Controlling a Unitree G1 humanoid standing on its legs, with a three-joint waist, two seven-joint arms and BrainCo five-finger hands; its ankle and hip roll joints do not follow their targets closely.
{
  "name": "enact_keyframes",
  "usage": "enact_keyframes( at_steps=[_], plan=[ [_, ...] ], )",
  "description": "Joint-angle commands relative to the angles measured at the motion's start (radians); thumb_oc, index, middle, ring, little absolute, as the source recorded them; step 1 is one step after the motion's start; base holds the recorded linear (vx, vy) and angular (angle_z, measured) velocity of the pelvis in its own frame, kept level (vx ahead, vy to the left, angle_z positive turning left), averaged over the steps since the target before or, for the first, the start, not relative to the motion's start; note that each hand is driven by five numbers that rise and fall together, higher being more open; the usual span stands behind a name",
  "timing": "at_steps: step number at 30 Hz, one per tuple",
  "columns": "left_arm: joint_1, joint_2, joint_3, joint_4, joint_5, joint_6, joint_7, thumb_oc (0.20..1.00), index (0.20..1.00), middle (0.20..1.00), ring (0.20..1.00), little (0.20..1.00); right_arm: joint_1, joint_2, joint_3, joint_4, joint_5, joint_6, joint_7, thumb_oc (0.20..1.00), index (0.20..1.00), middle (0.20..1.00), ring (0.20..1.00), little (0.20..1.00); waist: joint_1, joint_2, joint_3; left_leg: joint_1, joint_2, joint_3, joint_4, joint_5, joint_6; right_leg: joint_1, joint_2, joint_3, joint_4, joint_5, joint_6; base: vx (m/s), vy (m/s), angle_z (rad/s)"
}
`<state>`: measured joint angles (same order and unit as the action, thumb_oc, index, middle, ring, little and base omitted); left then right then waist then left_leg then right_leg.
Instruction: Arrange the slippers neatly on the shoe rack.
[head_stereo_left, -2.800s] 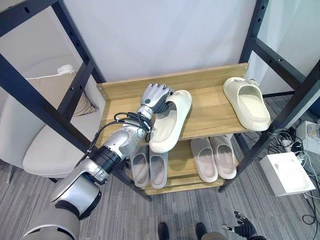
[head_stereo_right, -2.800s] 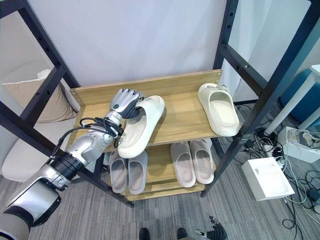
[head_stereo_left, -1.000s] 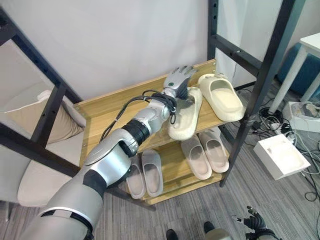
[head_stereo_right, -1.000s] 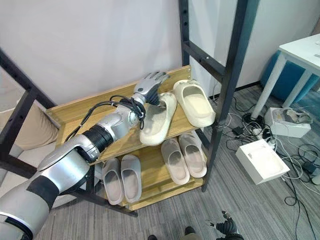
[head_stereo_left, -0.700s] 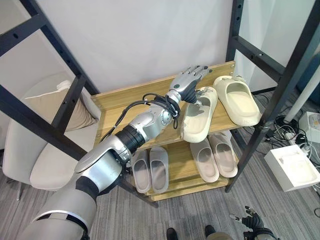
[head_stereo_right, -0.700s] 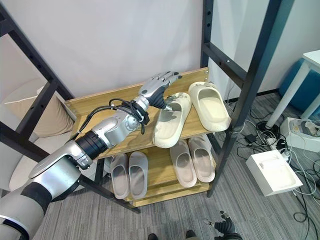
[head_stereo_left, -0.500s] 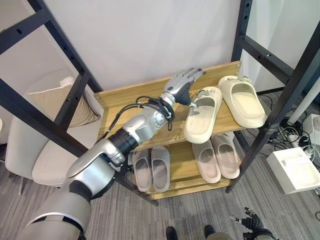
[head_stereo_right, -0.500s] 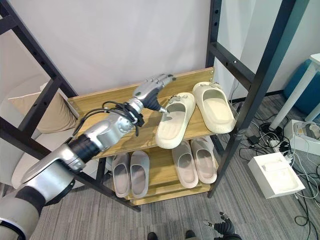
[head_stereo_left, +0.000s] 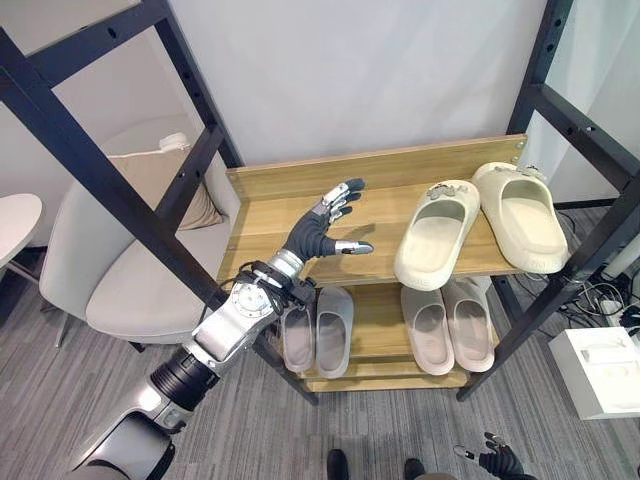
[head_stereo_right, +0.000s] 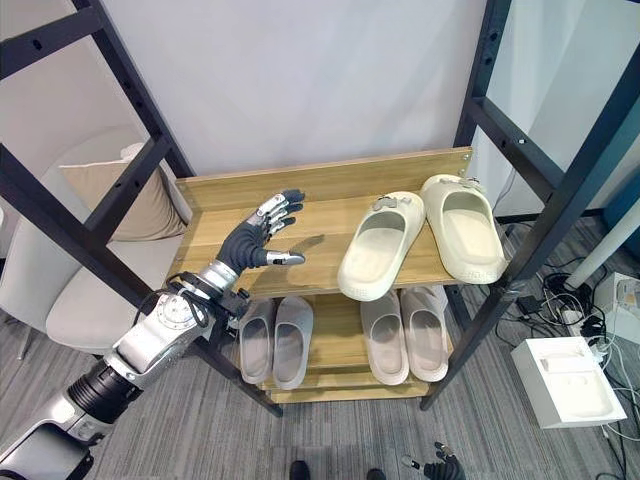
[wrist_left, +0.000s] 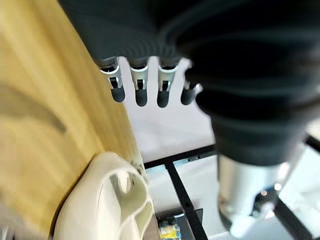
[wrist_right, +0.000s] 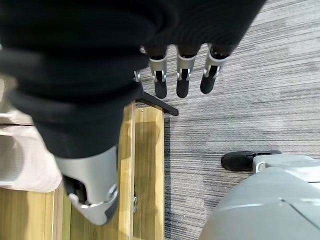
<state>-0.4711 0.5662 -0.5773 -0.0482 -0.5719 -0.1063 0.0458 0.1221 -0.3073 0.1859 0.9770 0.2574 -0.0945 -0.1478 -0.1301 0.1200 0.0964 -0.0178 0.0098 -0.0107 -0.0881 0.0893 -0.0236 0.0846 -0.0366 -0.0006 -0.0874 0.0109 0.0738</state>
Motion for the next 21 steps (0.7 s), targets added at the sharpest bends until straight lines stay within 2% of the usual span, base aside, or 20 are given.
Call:
enact_keyframes(
  at_steps=[1,5,13,14,16,17,21],
  plan=[
    [-0.112,0.0,-0.003,0.018,-0.037,-0.015,-0.022,1.0,1.0,1.0,1.0,1.0,-0.016,0.001,0.013,-0.005,0.02,0.003,0.01,1.0,1.0,1.0,1.0,1.0,-0.003,-0.037,-0.003,0.042,0.051,-0.025,0.001,-0.046,-0.062,0.014,-0.043,-0.036,0.0,-0.063,0.035,0.0,0.0,0.0],
    [-0.147,-0.039,-0.046,0.06,-0.049,0.002,-0.023,1.0,1.0,1.0,1.0,1.0,-0.035,0.005,0.039,-0.007,0.015,0.01,0.009,1.0,1.0,1.0,1.0,1.0,-0.007,-0.032,-0.001,0.041,0.049,-0.025,0.001,-0.046,-0.062,0.012,-0.045,-0.035,0.0,-0.06,0.037,0.0,0.0,0.0],
    [-0.236,-0.176,-0.106,0.227,0.076,0.037,-0.005,1.0,1.0,1.0,1.0,1.0,-0.035,0.006,0.071,-0.04,-0.002,0.023,0.006,1.0,1.0,1.0,1.0,1.0,-0.028,-0.022,0.007,0.047,0.051,-0.015,0.001,-0.048,-0.06,0.01,-0.045,-0.025,0.0,-0.059,0.038,0.0,0.001,-0.01],
    [-0.236,-0.176,-0.106,0.227,0.076,0.037,-0.005,1.0,1.0,1.0,1.0,1.0,-0.035,0.006,0.071,-0.04,-0.002,0.023,0.006,1.0,1.0,1.0,1.0,1.0,-0.028,-0.022,0.007,0.047,0.051,-0.015,0.001,-0.048,-0.06,0.01,-0.045,-0.025,0.0,-0.059,0.038,0.0,0.0,0.0],
    [-0.245,-0.252,-0.111,0.332,0.074,0.041,0.021,1.0,1.0,1.0,1.0,1.0,-0.047,0.006,0.082,-0.047,-0.005,0.029,0.001,1.0,1.0,1.0,1.0,1.0,-0.04,-0.019,0.009,0.048,0.053,-0.01,0.001,-0.049,-0.059,0.006,-0.045,-0.019,0.0,-0.058,0.039,0.0,0.0,0.0],
    [-0.246,-0.253,-0.111,0.333,0.074,0.041,0.021,1.0,1.0,1.0,1.0,1.0,-0.047,0.006,0.082,-0.047,-0.005,0.029,0.001,1.0,1.0,1.0,1.0,1.0,-0.04,-0.019,0.009,0.048,0.053,-0.01,0.001,-0.049,-0.059,0.006,-0.045,-0.019,0.0,-0.058,0.039,0.0,0.0,0.0],
    [-0.254,-0.342,-0.109,0.427,0.011,0.037,0.052,1.0,1.0,1.0,1.0,1.0,-0.069,0.007,0.096,-0.037,0.0,0.034,-0.011,1.0,1.0,1.0,1.0,1.0,-0.049,-0.018,0.012,0.046,0.053,-0.005,0.001,-0.048,-0.06,0.001,-0.045,-0.013,0.0,-0.056,0.039,0.0,0.001,-0.04]
  ],
)
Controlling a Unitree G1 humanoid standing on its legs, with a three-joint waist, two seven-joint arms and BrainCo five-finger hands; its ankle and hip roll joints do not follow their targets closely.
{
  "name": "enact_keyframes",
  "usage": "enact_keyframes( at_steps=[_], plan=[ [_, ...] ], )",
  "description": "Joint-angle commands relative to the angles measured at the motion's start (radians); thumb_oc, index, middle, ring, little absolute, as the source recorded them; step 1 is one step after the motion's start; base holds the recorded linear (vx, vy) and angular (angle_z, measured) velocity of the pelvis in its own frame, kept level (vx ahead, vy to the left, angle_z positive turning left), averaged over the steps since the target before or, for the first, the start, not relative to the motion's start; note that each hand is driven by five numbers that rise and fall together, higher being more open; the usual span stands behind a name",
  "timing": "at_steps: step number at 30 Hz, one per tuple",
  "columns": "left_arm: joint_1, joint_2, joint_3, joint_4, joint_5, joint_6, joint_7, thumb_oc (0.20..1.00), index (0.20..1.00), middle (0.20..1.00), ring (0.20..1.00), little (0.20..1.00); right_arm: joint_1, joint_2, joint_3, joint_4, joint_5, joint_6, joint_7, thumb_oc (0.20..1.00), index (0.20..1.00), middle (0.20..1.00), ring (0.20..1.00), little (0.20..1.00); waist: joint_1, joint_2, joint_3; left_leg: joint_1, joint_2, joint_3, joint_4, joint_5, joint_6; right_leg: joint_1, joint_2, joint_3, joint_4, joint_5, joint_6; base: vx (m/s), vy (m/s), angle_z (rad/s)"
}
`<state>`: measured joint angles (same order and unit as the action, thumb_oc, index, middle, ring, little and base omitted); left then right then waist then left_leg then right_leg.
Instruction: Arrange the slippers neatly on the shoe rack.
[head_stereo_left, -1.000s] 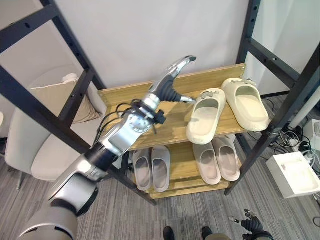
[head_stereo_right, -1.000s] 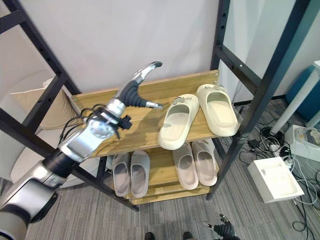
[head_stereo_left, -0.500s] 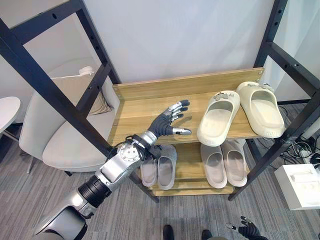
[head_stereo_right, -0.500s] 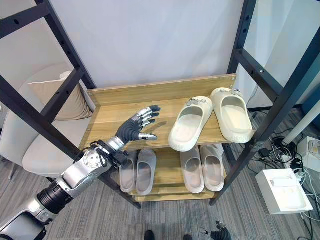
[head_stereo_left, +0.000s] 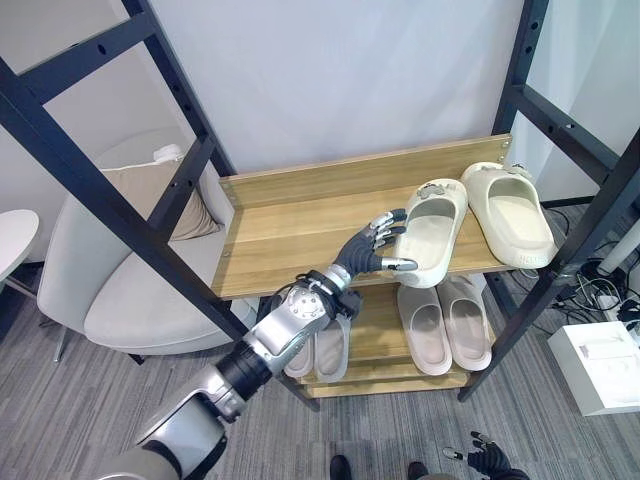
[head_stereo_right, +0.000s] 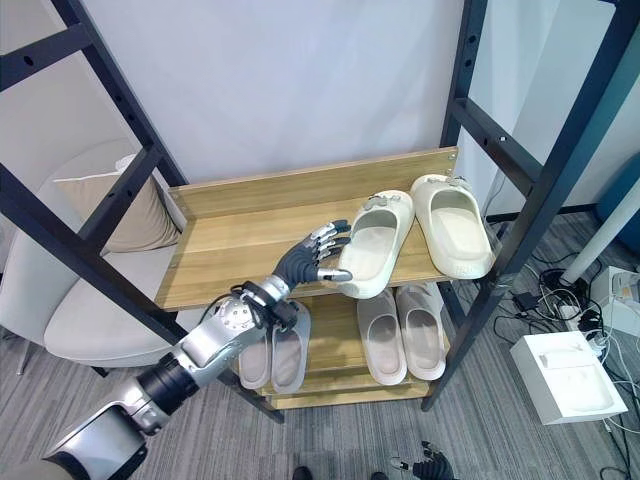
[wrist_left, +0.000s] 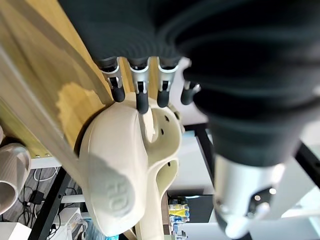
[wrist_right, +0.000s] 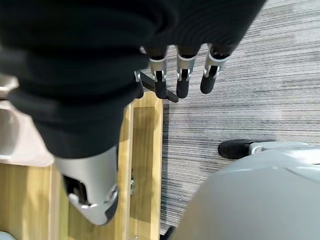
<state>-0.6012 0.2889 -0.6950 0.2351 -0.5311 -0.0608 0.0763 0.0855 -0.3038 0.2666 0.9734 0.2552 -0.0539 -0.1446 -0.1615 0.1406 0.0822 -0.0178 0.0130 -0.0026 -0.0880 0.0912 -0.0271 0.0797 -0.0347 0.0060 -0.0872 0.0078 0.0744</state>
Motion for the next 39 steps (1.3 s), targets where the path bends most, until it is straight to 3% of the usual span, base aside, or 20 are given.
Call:
enact_keyframes(
  at_steps=[1,11,22,30,35,36,39],
  plan=[
    [-0.137,-0.084,0.01,0.176,-0.026,-0.008,0.031,1.0,1.0,1.0,1.0,1.0,-0.038,0.005,0.02,-0.027,0.004,-0.006,-0.015,1.0,1.0,1.0,1.0,1.0,-0.019,-0.038,0.026,0.046,0.051,-0.011,0.001,-0.05,-0.056,0.005,-0.047,-0.019,0.0,-0.053,0.039,0.01,-0.003,-0.05],
    [-0.243,-0.226,0.038,0.406,-0.027,-0.015,0.119,1.0,1.0,1.0,1.0,1.0,-0.089,0.003,0.041,0.011,0.02,-0.006,-0.042,1.0,1.0,1.0,1.0,1.0,-0.045,-0.039,0.022,0.048,0.053,0.007,0.001,-0.055,-0.057,-0.002,-0.047,0.001,0.0,-0.052,0.04,0.01,-0.001,-0.06],
    [-0.293,-0.252,0.058,0.505,-0.01,-0.019,0.147,1.0,1.0,1.0,1.0,1.0,-0.098,0.003,0.044,0.028,0.021,-0.01,-0.052,1.0,1.0,1.0,1.0,1.0,-0.064,-0.039,0.022,0.05,0.059,0.018,0.001,-0.057,-0.059,-0.008,-0.045,0.014,0.0,-0.051,0.04,0.01,-0.004,-0.04],
    [-0.262,-0.198,0.086,0.462,0.012,-0.03,0.164,1.0,1.0,1.0,1.0,1.0,-0.101,0.012,0.031,0.042,0.033,-0.016,-0.05,1.0,1.0,1.0,1.0,1.0,-0.047,-0.046,0.015,0.052,0.056,0.01,0.001,-0.055,-0.057,-0.001,-0.044,0.001,0.0,-0.055,0.039,0.0,0.0,0.0],
    [-0.152,-0.084,0.202,0.215,-0.024,-0.077,0.2,1.0,1.0,1.0,1.0,1.0,-0.11,0.023,-0.002,0.047,0.061,-0.03,-0.051,1.0,1.0,1.0,1.0,1.0,-0.004,-0.063,0.012,0.045,0.051,-0.012,0.001,-0.052,-0.056,0.005,-0.046,-0.022,0.0,-0.055,0.036,-0.01,-0.007,0.03],
    [-0.089,-0.037,0.254,0.097,-0.036,-0.096,0.202,1.0,1.0,1.0,1.0,1.0,-0.112,0.027,-0.015,0.051,0.069,-0.033,-0.048,1.0,1.0,1.0,1.0,1.0,0.014,-0.069,0.01,0.043,0.049,-0.02,0.001,-0.053,-0.055,0.007,-0.045,-0.028,0.0,-0.056,0.035,-0.01,-0.008,0.17],
    [-0.042,-0.016,0.291,0.028,-0.044,-0.109,0.197,1.0,1.0,1.0,1.0,1.0,-0.113,0.026,-0.023,0.059,0.077,-0.033,-0.043,1.0,1.0,1.0,1.0,1.0,0.027,-0.076,0.008,0.04,0.049,-0.024,0.001,-0.053,-0.056,0.009,-0.045,-0.032,0.0,-0.057,0.034,-0.01,-0.005,0.16]
  ],
)
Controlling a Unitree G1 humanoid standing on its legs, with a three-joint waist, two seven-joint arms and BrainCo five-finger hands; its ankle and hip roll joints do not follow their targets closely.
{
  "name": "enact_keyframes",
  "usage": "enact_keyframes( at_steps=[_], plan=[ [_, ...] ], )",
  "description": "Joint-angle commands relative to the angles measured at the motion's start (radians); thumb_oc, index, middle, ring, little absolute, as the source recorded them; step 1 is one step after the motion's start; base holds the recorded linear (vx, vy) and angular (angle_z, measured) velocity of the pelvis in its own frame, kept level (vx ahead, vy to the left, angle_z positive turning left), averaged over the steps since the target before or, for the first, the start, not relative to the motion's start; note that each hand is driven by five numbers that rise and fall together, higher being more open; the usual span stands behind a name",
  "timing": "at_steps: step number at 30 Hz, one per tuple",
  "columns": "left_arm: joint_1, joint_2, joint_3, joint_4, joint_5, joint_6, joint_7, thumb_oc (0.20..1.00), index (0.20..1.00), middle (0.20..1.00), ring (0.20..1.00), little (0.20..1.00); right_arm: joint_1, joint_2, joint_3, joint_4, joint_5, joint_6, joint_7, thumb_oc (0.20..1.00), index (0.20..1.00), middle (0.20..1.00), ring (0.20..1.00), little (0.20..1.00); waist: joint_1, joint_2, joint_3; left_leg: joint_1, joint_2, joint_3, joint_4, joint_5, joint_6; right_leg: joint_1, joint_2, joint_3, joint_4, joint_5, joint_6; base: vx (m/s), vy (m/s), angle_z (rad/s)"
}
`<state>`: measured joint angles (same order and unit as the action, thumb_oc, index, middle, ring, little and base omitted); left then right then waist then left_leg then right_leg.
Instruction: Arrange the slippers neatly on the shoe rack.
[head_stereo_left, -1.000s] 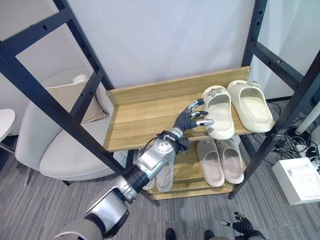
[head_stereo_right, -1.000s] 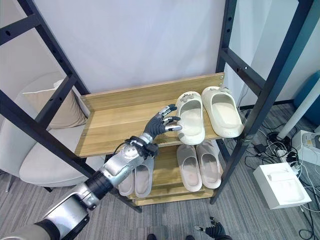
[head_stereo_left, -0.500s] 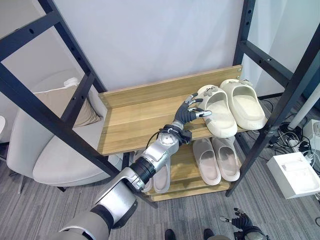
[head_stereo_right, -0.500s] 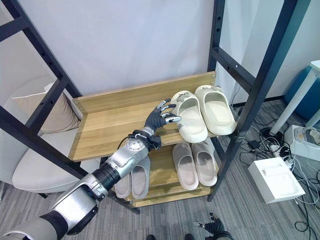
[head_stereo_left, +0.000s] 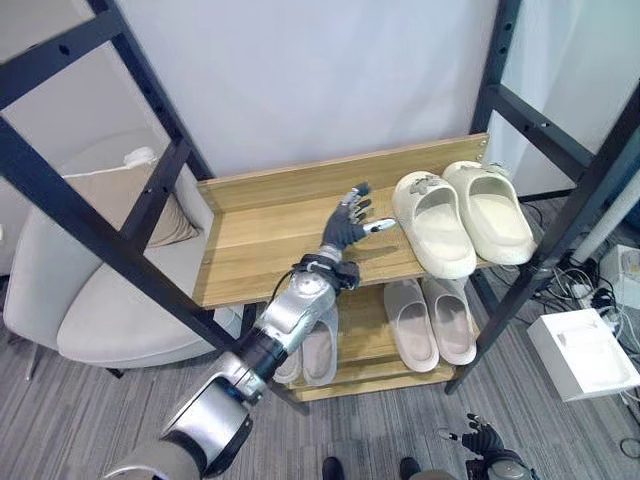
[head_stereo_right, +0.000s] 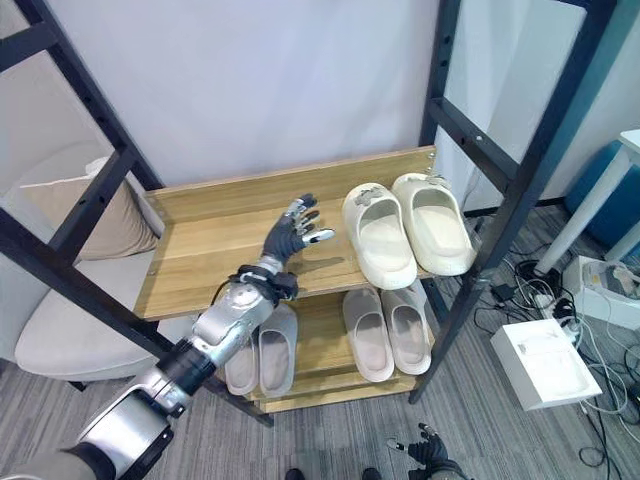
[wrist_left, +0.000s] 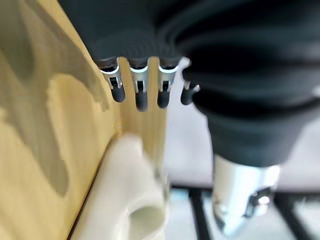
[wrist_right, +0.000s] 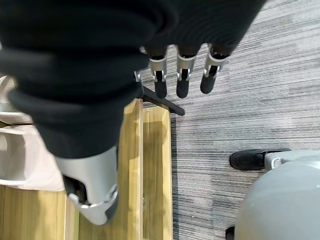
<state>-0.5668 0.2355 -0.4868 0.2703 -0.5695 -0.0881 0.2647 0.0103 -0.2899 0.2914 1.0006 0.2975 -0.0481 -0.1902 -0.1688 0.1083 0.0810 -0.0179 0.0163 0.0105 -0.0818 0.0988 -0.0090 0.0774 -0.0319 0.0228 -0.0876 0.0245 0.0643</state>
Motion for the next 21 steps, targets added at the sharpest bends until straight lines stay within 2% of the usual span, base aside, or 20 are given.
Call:
enact_keyframes(
  at_steps=[1,7,11,13,14,17,21],
  plan=[
    [-0.055,0.05,0.103,-0.051,-0.015,-0.09,0.001,1.0,1.0,1.0,1.0,1.0,-0.039,0.011,-0.052,0.037,0.038,-0.039,0.006,1.0,1.0,1.0,1.0,1.0,0.039,-0.047,0.008,0.04,0.046,-0.038,-0.005,-0.061,-0.074,0.011,-0.048,-0.051,0.0,-0.075,0.044,-0.01,-0.001,0.14],
    [0.045,0.11,0.163,-0.313,-0.065,-0.132,-0.089,1.0,1.0,1.0,1.0,1.0,-0.034,0.013,-0.064,0.076,0.039,-0.04,0.034,1.0,1.0,1.0,1.0,1.0,0.067,-0.062,0.002,0.04,0.046,-0.043,-0.005,-0.068,-0.073,0.015,-0.049,-0.055,0.0,-0.077,0.045,0.0,0.008,0.08],
    [0.078,0.131,0.144,-0.459,-0.098,-0.135,-0.159,1.0,1.0,1.0,1.0,1.0,-0.038,0.023,-0.066,0.089,0.028,-0.036,0.048,1.0,1.0,1.0,1.0,1.0,0.081,-0.069,-0.001,0.039,0.044,-0.05,-0.005,-0.071,-0.071,0.018,-0.05,-0.063,0.0,-0.076,0.046,0.0,0.0,0.0],
    [0.109,0.154,0.109,-0.572,-0.136,-0.124,-0.254,1.0,1.0,1.0,1.0,1.0,-0.052,0.033,-0.064,0.102,0.022,-0.04,0.057,1.0,1.0,1.0,1.0,1.0,0.093,-0.074,-0.004,0.037,0.043,-0.055,-0.005,-0.072,-0.07,0.018,-0.05,-0.067,0.0,-0.077,0.046,-0.02,0.003,0.04],
    [0.11,0.155,0.109,-0.573,-0.137,-0.123,-0.254,1.0,1.0,1.0,1.0,1.0,-0.052,0.034,-0.064,0.102,0.022,-0.04,0.057,1.0,1.0,1.0,1.0,1.0,0.092,-0.075,-0.004,0.037,0.042,-0.055,-0.005,-0.072,-0.07,0.018,-0.051,-0.067,0.0,-0.077,0.046,-0.02,0.01,0.06],
    [0.174,0.159,0.061,-0.676,-0.239,-0.098,-0.361,1.0,1.0,1.0,1.0,1.0,-0.073,0.043,-0.067,0.122,0.014,-0.04,0.064,1.0,1.0,1.0,1.0,1.0,0.107,-0.079,-0.005,0.034,0.039,-0.06,-0.005,-0.074,-0.067,0.018,-0.051,-0.07,0.0,-0.078,0.047,-0.02,0.012,0.04],
    [0.197,0.25,-0.038,-0.784,-0.275,-0.046,-0.498,1.0,1.0,1.0,1.0,1.0,-0.084,0.056,-0.063,0.134,-0.002,-0.048,0.079,1.0,1.0,1.0,1.0,1.0,0.118,-0.081,-0.006,0.035,0.037,-0.062,-0.005,-0.076,-0.064,0.021,-0.051,-0.072,0.0,-0.081,0.048,-0.01,0.012,0.03]
  ],
)
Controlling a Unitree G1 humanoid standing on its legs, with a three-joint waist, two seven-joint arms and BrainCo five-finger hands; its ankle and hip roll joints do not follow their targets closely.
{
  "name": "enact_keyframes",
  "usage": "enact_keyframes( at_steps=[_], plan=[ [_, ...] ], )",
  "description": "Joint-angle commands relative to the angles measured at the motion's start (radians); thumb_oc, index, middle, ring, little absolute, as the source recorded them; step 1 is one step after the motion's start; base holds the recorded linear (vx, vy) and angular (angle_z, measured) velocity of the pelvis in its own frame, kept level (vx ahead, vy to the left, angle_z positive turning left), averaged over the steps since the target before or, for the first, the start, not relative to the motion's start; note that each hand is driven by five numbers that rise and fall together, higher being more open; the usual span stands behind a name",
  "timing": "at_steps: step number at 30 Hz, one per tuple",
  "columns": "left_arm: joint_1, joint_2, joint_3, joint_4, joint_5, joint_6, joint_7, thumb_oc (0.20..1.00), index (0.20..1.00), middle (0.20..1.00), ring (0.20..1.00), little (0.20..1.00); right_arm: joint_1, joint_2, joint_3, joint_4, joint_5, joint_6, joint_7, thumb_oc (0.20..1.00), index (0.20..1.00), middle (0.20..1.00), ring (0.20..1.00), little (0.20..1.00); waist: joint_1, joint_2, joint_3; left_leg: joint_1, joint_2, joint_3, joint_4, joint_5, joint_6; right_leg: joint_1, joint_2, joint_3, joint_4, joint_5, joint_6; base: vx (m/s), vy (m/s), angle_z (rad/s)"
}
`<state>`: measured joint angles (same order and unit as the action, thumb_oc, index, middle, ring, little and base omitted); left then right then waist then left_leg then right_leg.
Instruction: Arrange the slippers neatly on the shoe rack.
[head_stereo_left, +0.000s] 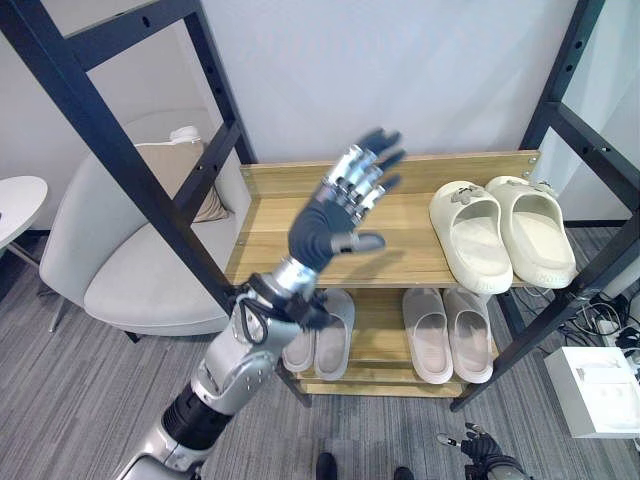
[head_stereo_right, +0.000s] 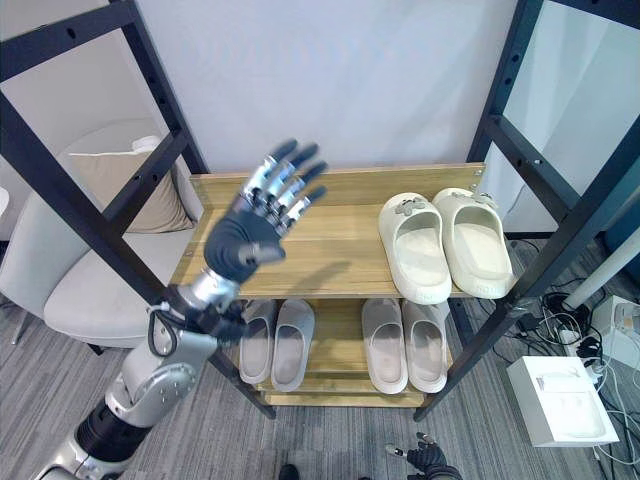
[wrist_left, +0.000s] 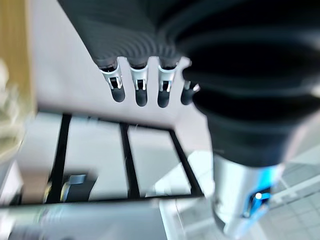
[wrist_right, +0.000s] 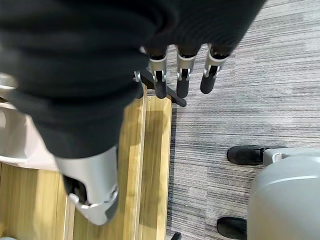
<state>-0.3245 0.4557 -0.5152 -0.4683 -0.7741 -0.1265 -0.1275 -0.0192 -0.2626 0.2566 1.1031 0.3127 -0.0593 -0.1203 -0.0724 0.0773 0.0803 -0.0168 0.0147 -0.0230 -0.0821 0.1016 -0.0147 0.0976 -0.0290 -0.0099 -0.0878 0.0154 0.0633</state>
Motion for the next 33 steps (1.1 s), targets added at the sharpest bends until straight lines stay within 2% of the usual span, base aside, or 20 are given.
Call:
enact_keyframes(
  at_steps=[1,3,4,5,7,8,11,12,13,15,17,20,22,28,33],
  plan=[
    [-0.014,0.039,-0.062,-0.027,-0.117,0.04,-0.143,1.0,1.0,1.0,1.0,1.0,-0.06,0.028,-0.024,0.034,-0.027,-0.033,0.012,1.0,1.0,1.0,1.0,1.0,0.023,-0.048,-0.004,0.034,0.039,-0.027,-0.005,-0.079,-0.058,0.001,-0.053,-0.04,0.001,-0.071,0.05,-0.01,0.021,0.05],
    [0.045,0.079,-0.099,0.013,-0.076,0.043,-0.162,1.0,1.0,1.0,1.0,1.0,-0.057,0.032,-0.018,0.028,-0.042,-0.04,0.012,1.0,1.0,1.0,1.0,1.0,0.029,-0.046,-0.002,0.037,0.039,-0.026,-0.005,-0.081,-0.056,0.002,-0.053,-0.04,0.001,-0.071,0.05,-0.01,0.024,0.05],
    [0.093,0.129,-0.142,0.049,-0.043,0.06,-0.189,1.0,1.0,1.0,1.0,1.0,-0.062,0.04,-0.006,0.027,-0.053,-0.042,0.008,1.0,1.0,1.0,1.0,1.0,0.032,-0.044,-0.001,0.039,0.039,-0.025,-0.005,-0.08,-0.054,0.004,-0.053,-0.039,0.001,-0.071,0.05,-0.01,0.024,0.05],
    [0.093,0.129,-0.143,0.05,-0.042,0.059,-0.19,1.0,1.0,1.0,1.0,1.0,-0.061,0.041,-0.006,0.027,-0.053,-0.042,0.008,1.0,1.0,1.0,1.0,1.0,0.032,-0.045,-0.001,0.04,0.039,-0.025,-0.005,-0.081,-0.054,0.004,-0.053,-0.039,0.001,-0.071,0.05,-0.04,0.022,0.05],
    [0.157,0.183,-0.171,0.143,0.063,0.051,-0.194,1.0,1.0,1.0,1.0,1.0,-0.066,0.048,0.007,0.026,-0.056,-0.049,0.011,1.0,1.0,1.0,1.0,1.0,0.037,-0.045,0.001,0.041,0.038,-0.022,-0.005,-0.081,-0.052,0.002,-0.054,-0.036,0.001,-0.069,0.052,-0.03,0.018,0.04],
    [0.156,0.182,-0.171,0.146,0.065,0.049,-0.195,1.0,1.0,1.0,1.0,1.0,-0.066,0.049,0.007,0.026,-0.056,-0.049,0.011,1.0,1.0,1.0,1.0,1.0,0.037,-0.044,0.001,0.036,0.039,-0.022,-0.005,-0.072,-0.051,-0.002,-0.054,-0.036,0.001,-0.062,0.052,-0.01,0.016,0.04],
    [0.195,0.213,-0.193,0.252,0.21,0.04,-0.186,1.0,1.0,1.0,1.0,1.0,-0.068,0.049,0.021,0.013,-0.042,-0.055,0.013,1.0,1.0,1.0,1.0,1.0,0.036,-0.045,0.001,0.036,0.039,-0.018,-0.005,-0.072,-0.051,-0.005,-0.054,-0.035,0.001,-0.061,0.053,-0.01,0.005,0.01],
    [0.232,0.207,-0.202,0.341,0.271,0.045,-0.176,1.0,1.0,1.0,1.0,1.0,-0.067,0.048,0.031,0.003,-0.031,-0.054,0.014,1.0,1.0,1.0,1.0,1.0,0.034,-0.045,0.0,0.038,0.04,-0.014,-0.005,-0.072,-0.05,-0.006,-0.055,-0.034,0.001,-0.06,0.053,0.0,0.0,0.0],
    [0.232,0.206,-0.203,0.344,0.272,0.043,-0.176,1.0,1.0,1.0,1.0,1.0,-0.067,0.048,0.031,0.002,-0.031,-0.054,0.014,1.0,1.0,1.0,1.0,1.0,0.034,-0.045,0.0,0.038,0.04,-0.014,-0.005,-0.072,-0.05,-0.006,-0.055,-0.034,0.001,-0.06,0.053,0.0,0.0,0.0],
    [0.281,0.169,-0.191,0.463,0.33,0.047,-0.151,1.0,1.0,1.0,1.0,1.0,-0.058,0.048,0.043,-0.014,-0.021,-0.052,0.014,1.0,1.0,1.0,1.0,1.0,0.032,-0.047,0.001,0.04,0.041,-0.012,-0.005,-0.071,-0.049,-0.007,-0.054,-0.031,0.001,-0.06,0.052,0.02,0.001,-0.01],
    [0.329,0.074,-0.152,0.672,0.41,0.043,-0.079,1.0,1.0,1.0,1.0,1.0,-0.041,0.049,0.054,-0.041,-0.009,-0.05,0.013,1.0,1.0,1.0,1.0,1.0,0.032,-0.052,0.003,0.048,0.042,-0.012,-0.005,-0.078,-0.048,-0.001,-0.054,-0.029,0.001,-0.067,0.051,0.01,-0.002,-0.02],
    [0.359,-0.091,-0.057,0.958,0.394,0.034,0.032,1.0,1.0,1.0,1.0,1.0,-0.015,0.042,0.066,-0.074,0.009,-0.047,0.008,1.0,1.0,1.0,1.0,1.0,0.028,-0.055,0.004,0.047,0.042,-0.014,-0.005,-0.072,-0.048,0.001,-0.055,-0.034,0.001,-0.064,0.05,0.0,-0.002,-0.02],
    [0.35,-0.164,0.011,1.132,0.429,0.036,0.106,1.0,1.0,1.0,1.0,1.0,-0.006,0.041,0.057,-0.075,0.02,-0.046,-0.002,1.0,1.0,1.0,1.0,1.0,0.032,-0.06,0.003,0.044,0.043,-0.017,-0.005,-0.069,-0.047,0.0,-0.055,-0.038,0.001,-0.063,0.048,-0.01,-0.019,0.09],
    [0.251,-0.264,0.117,1.48,0.502,0.03,0.195,1.0,1.0,1.0,1.0,1.0,-0.03,0.047,0.046,-0.012,0.036,-0.047,-0.015,1.0,1.0,1.0,1.0,1.0,0.038,-0.07,0.003,0.044,0.043,-0.015,-0.005,-0.066,-0.048,0.0,-0.054,-0.043,0.001,-0.063,0.047,0.0,-0.004,0.03],
    [0.222,-0.274,0.135,1.527,0.53,0.022,0.214,1.0,1.0,1.0,1.0,1.0,-0.043,0.052,0.051,0.013,0.032,-0.049,-0.012,1.0,1.0,1.0,1.0,1.0,0.043,-0.076,0.0,0.049,0.043,-0.013,-0.005,-0.072,-0.047,0.002,-0.054,-0.042,0.001,-0.065,0.048,0.0,0.0,0.0]
  ],
)
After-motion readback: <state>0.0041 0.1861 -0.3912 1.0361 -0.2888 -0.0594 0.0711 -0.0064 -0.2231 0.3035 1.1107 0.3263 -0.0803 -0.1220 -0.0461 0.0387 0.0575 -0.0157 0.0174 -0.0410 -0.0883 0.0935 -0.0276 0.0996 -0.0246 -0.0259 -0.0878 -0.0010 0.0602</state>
